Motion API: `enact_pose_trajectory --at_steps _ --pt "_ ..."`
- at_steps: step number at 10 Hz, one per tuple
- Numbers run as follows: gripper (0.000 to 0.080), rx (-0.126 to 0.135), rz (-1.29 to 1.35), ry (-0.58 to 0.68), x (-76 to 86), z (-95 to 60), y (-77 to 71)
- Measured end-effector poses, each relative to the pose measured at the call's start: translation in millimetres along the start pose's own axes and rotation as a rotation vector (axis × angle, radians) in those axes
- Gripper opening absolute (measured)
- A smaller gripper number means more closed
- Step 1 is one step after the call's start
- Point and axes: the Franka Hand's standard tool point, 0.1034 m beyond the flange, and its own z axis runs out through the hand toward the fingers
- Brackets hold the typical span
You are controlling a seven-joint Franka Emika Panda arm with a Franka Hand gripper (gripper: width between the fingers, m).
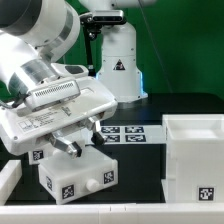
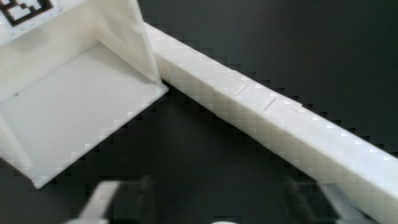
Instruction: Assemble drawer
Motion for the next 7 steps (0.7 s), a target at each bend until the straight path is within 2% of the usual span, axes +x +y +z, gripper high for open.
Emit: enact_pose_trajectory --at_steps 1,2,3,7 --pt "0.0497 0.001 0.0 0.0 0.3 -0.3 -0.3" --pt "0.0497 0.001 0.001 0.0 0.4 -0.5 -0.5" --pt "0.0622 0.002 0.001 0.001 0.6 -0.7 -0.7" --pt "0.0648 -0.003 0.001 0.001 1.6 -2.7 -1.7"
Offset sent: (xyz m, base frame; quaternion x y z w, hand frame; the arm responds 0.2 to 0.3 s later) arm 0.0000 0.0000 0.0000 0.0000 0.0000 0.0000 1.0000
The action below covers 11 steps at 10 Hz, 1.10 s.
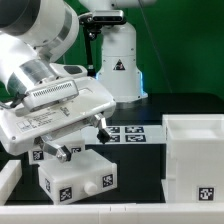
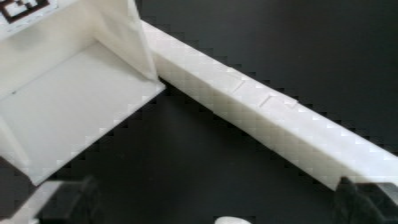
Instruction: Assemble drawer
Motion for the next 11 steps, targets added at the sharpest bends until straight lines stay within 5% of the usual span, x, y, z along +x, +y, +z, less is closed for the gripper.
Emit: enact_pose_trajectory --at_steps 1,2,3,4,5,8,10,11 --pt "0.0649 -0.079 -0.025 -0.008 -3.5 -9.3 -1.3" --pt "0.0649 -0.075 -0.071 -0.005 -10.7 -18.8 -16.8" --pt "0.0649 -0.106 -0.124 0.001 -17.5 -21.4 -19.9" --pt "0.0649 -0.209 -0.161 0.012 -21.2 -23.4 -16.2" --pt "0.0649 -0.24 -0.148 0.019 -16.9 -23.5 -18.9" --pt "0.0649 -0.44 -0.169 0.036 -12.2 -24.7 -14.5" --pt "0.0649 -0.66 -0.293 0.038 -23.2 -23.7 -20.8" --pt "0.0649 -0.741 -0.352 0.035 -31.3 -20.7 -21.0"
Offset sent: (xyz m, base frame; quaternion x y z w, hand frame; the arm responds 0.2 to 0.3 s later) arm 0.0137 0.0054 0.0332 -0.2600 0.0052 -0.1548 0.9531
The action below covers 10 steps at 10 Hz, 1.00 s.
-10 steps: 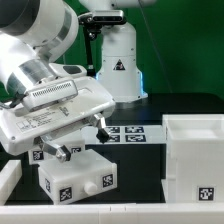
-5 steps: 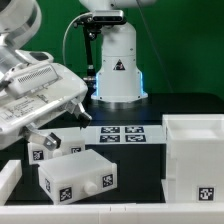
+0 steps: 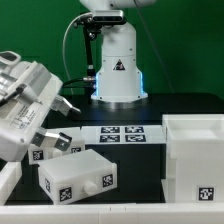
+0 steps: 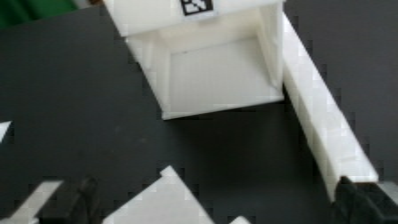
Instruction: Assemble drawer
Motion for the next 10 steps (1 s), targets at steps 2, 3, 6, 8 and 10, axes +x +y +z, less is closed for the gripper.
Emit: enact_pose_trajectory --at_steps 2,3,6,8,10 --pt "0.0649 -0.099 -0.134 0.011 -17.6 16.0 -4.9" --pt "0.0649 -0.095 -0.102 0.022 -20.3 19.0 -4.1" --pt "0.0649 -0.095 -0.104 0.022 -17.2 18.0 -3.7" --pt "0.0649 -0.186 -0.3 0.098 -23.2 9.6 -12.3" --pt "0.0649 -0.232 -0.452 0.153 -35.9 13.0 -21.2"
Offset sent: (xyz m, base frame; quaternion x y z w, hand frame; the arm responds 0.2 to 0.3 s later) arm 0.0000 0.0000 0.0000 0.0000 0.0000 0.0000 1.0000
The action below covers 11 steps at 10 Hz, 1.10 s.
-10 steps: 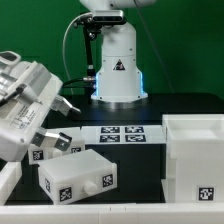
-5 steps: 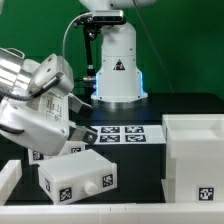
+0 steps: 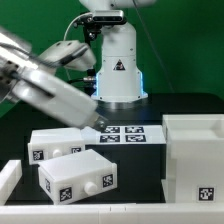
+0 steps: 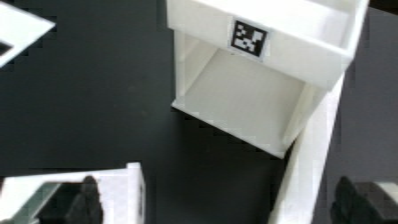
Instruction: Assemble drawer
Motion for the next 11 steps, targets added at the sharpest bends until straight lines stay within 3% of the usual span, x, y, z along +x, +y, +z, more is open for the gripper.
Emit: enact_pose_trajectory --at_steps 2,3,4,5,7,9,11 --pt "0.0649 0.013 0.063 0.034 -4.4 -0.7 -6.2" --pt "0.0649 0.031 0.049 0.097 -3.0 -3.9 -15.1" --pt "0.0649 0.03 0.02 0.172 -3.9 -4.9 -20.8" --pt "0.0649 -0.059 -0.088 0.242 -4.3 -4.7 -18.4" --pt "0.0649 -0.121 -0.244 0.236 -2.1 1.5 -24.3" --pt "0.0649 -0.154 -0.316 0.228 -4.1 13.0 -31.6" --pt "0.0649 -0.276 -0.303 0.23 -9.2 20.1 -28.3"
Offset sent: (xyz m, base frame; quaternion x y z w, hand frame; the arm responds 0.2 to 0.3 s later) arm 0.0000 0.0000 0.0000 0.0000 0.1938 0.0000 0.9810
